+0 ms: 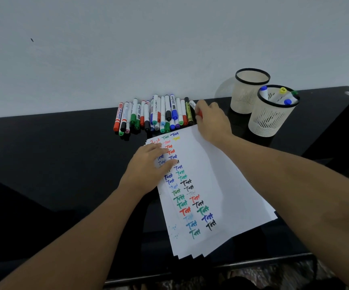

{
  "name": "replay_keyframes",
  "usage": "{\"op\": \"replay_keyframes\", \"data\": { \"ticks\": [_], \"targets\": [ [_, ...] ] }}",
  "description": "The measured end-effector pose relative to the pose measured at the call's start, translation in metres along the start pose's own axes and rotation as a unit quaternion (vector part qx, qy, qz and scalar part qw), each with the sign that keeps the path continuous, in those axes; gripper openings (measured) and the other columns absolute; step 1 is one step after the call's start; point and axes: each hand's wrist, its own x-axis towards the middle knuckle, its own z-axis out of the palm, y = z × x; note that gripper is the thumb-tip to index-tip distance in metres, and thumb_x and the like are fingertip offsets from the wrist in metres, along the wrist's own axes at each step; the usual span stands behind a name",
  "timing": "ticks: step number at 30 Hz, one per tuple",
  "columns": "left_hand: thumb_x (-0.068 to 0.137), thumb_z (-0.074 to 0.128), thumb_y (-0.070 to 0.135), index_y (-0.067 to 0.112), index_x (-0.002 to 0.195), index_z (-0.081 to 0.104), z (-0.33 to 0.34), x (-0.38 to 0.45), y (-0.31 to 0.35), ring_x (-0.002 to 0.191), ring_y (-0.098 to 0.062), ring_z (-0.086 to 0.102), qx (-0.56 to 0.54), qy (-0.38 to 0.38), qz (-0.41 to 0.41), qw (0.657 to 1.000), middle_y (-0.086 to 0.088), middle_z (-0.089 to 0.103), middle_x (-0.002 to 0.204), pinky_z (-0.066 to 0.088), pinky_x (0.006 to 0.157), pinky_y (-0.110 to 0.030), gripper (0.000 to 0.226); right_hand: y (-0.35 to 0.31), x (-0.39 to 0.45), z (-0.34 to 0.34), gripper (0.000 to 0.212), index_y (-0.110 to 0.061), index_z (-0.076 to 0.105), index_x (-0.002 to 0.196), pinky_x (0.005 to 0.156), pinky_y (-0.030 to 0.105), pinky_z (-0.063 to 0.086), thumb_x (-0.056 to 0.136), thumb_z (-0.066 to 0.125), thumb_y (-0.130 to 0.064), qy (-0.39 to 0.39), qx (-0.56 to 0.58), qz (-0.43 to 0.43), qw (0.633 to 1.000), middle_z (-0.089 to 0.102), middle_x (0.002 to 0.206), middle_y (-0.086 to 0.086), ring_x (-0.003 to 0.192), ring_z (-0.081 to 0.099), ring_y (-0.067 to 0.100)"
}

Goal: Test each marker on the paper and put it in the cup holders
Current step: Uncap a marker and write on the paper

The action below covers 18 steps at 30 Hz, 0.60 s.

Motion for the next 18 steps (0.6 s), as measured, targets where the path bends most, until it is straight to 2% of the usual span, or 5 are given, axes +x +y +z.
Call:
{"op": "replay_keyframes", "data": {
  "ticks": [5, 9, 14, 16, 18],
  "targets": [
    [0.09, 0.064, 0.056, 0.025, 0.135, 0.064, 0.001, 0.001, -0.002, 0.139, -0.012, 0.039, 0.0, -0.001, -0.002, 1.0, 0.006, 0.051, 0.148, 0.031, 0.116, -0.035, 0.055, -0.004, -0.01, -0.017, 0.016, -0.018, 0.053, 0.115, 0.073, 0.048, 0.054, 0.1, 0.056, -0.023, 0.145, 0.104, -0.04, 0.983, 0.06, 0.099, 0.002, 0.084, 0.057, 0.02],
    [0.09, 0.064, 0.056, 0.025, 0.135, 0.064, 0.001, 0.0, -0.002, 0.139, -0.012, 0.039, -0.001, -0.002, -0.007, 1.0, 0.006, 0.051, 0.148, 0.029, 0.115, -0.033, 0.055, -0.006, -0.021, -0.033, 0.02, -0.016, 0.063, 0.118, 0.078, 0.042, 0.055, 0.099, 0.064, -0.023, 0.174, 0.243, -0.043, 0.953, 0.06, 0.093, -0.002, 0.082, 0.057, 0.014],
    [0.09, 0.063, 0.057, 0.025, 0.136, 0.063, 0.001, 0.0, -0.001, 0.138, -0.012, 0.039, 0.005, 0.0, -0.006, 1.0, 0.006, 0.051, 0.148, 0.028, 0.114, -0.032, 0.055, -0.012, -0.04, -0.046, 0.026, -0.013, 0.064, 0.128, 0.097, 0.031, 0.05, 0.103, 0.06, -0.022, 0.167, 0.193, -0.134, 0.958, 0.048, 0.119, 0.007, 0.108, 0.052, 0.017],
    [0.091, 0.063, 0.057, 0.025, 0.136, 0.063, 0.001, 0.0, -0.001, 0.139, -0.012, 0.039, 0.008, -0.001, -0.008, 1.0, 0.006, 0.051, 0.148, 0.028, 0.115, -0.032, 0.055, -0.017, -0.046, -0.052, 0.029, -0.018, 0.058, 0.135, 0.094, 0.037, 0.051, 0.107, 0.051, -0.025, 0.099, 0.156, -0.178, 0.967, 0.054, 0.123, 0.008, 0.109, 0.053, 0.018],
    [0.091, 0.062, 0.057, 0.025, 0.136, 0.063, 0.002, 0.0, -0.001, 0.139, -0.012, 0.039, 0.013, -0.003, -0.008, 1.0, 0.005, 0.051, 0.149, 0.03, 0.115, -0.035, 0.055, -0.02, -0.05, -0.056, 0.037, -0.023, 0.05, 0.146, 0.084, 0.045, 0.051, 0.111, 0.043, -0.026, 0.026, 0.093, -0.212, 0.972, 0.058, 0.118, 0.009, 0.103, 0.055, 0.024]
  ]
}}
